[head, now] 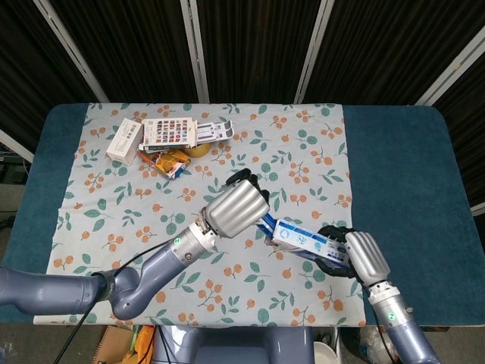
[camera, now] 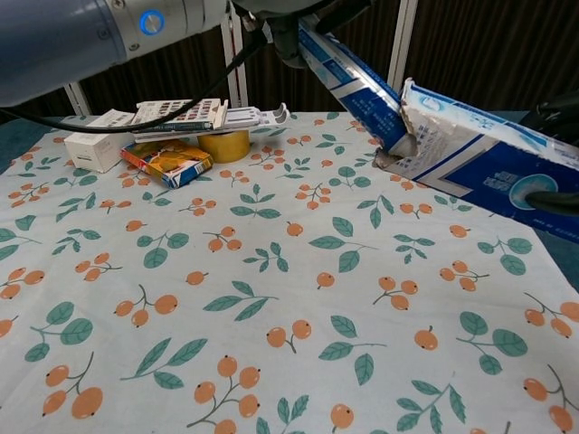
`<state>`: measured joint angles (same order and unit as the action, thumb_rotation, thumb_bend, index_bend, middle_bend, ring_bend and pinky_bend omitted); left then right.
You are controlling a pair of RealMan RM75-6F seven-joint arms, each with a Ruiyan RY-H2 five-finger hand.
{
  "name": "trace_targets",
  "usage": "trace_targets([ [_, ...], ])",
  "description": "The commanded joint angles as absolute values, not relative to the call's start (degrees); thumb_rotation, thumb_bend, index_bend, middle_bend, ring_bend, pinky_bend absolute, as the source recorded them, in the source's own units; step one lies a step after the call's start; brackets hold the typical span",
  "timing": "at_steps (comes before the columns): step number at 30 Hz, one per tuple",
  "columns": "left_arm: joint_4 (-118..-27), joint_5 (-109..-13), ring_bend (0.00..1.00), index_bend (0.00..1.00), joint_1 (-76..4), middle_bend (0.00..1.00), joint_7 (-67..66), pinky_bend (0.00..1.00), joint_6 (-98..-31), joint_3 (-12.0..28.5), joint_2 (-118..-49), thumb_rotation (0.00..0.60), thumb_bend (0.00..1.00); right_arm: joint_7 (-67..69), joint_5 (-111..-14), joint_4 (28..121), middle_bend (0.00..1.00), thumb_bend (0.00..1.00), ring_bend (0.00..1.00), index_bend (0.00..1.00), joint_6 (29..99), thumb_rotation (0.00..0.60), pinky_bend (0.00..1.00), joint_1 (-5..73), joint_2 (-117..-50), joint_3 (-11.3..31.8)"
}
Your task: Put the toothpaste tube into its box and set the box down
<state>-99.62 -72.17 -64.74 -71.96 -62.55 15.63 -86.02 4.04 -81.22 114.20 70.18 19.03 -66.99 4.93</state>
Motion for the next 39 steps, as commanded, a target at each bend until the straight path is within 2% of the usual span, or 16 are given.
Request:
trace_targets([
  [1, -98.3, -72.7, 0.68, 0.74, -65.8, 0.79, -74.0, 0.69, -63.9, 15.8, -88.3, 0.6, 0.47, 4.3, -81.0, 114.3, 0.5, 0.3, 0.44, 0.44, 70.0, 0.6, 0.44, 19.0, -66.9, 5.0],
  [10, -95.1, -77.4, 0.68, 0.74, -67.4, 0.79, -74.5, 0.7, -64.9, 14.8, -90.7, 0.6, 0.47, 9.0, -77.1, 117.0, 0.5, 0.3, 0.44, 0.44, 68.2, 0.6, 0.44, 19.1, -65.5, 6.0],
  [15, -93.1, -81.7, 0.67, 0.72, -68.7, 0.77, -71.2, 0.69, -64.3, 14.5, -90.5, 0.6, 0.47, 16.6, -72.7, 120.6, 0.5, 0.3, 0.44, 0.44, 65.7, 0.6, 0.44, 19.2, -64.1, 7.4],
  [19, -91.1, -84.9, 0.64, 0.7, -70.1, 0.73, -67.6, 0.68, -64.1, 15.0, -90.9, 0.6, 0.44, 28.2, -68.9, 124.3, 0.5, 0.3, 0.44, 0.44, 62.3, 0.6, 0.44, 19.3, -62.1, 9.7],
  [22, -89.3, -87.3, 0.55, 0.65, -71.1, 0.65, -65.2, 0.64, -64.1, 15.2, -91.4, 0.6, 0.37, 35.7, -68.9, 124.9, 0.5, 0.3, 0.44, 0.43, 59.9, 0.6, 0.44, 19.3, -60.0, 11.2],
  [26, -87.5, -89.6, 0.4, 0.48, -71.9, 0.47, -63.4, 0.47, -64.4, 15.5, -91.7, 0.6, 0.17, 44.9, -71.2, 124.5, 0.5, 0.3, 0.44, 0.44, 58.1, 0.6, 0.44, 18.7, -58.1, 12.6],
  [29, -87.0, -90.4, 0.3, 0.34, -72.0, 0.32, -63.0, 0.42, -64.8, 15.9, -91.7, 0.6, 0.05, 50.2, -73.4, 123.9, 0.5, 0.31, 0.44, 0.44, 57.7, 0.6, 0.44, 18.2, -57.5, 13.2],
  [35, -86.8, -92.3, 0.14, 0.18, -71.7, 0.15, -61.5, 0.28, -66.6, 16.7, -91.2, 0.6, 0.0, 57.8, -76.4, 122.8, 0.5, 0.31, 0.44, 0.44, 57.6, 0.6, 0.44, 17.6, -56.9, 13.6],
  [39, -87.1, -93.5, 0.11, 0.15, -71.4, 0.11, -60.4, 0.26, -67.7, 17.3, -89.9, 0.6, 0.0, 62.3, -77.5, 121.8, 0.5, 0.3, 0.44, 0.44, 57.5, 0.6, 0.44, 17.6, -56.7, 13.9],
])
